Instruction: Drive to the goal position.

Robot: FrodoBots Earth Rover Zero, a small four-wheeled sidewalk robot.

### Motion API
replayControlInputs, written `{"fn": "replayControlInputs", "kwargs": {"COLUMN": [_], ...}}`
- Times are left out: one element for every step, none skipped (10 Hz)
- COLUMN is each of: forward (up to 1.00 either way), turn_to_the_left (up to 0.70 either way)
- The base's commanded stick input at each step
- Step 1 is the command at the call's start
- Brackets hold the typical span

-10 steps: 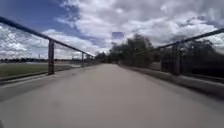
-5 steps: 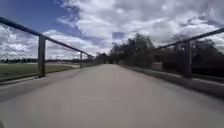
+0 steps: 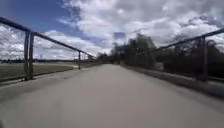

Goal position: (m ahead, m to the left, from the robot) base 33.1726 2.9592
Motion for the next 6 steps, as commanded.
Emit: {"fn": "replayControlInputs", "kwargs": {"forward": [1.0, 1.0, 1.0, 1.0, 1.0, 1.0], "turn_to_the_left": [0.0, 0.0, 0.0, 0.0, 0.0, 0.0]}}
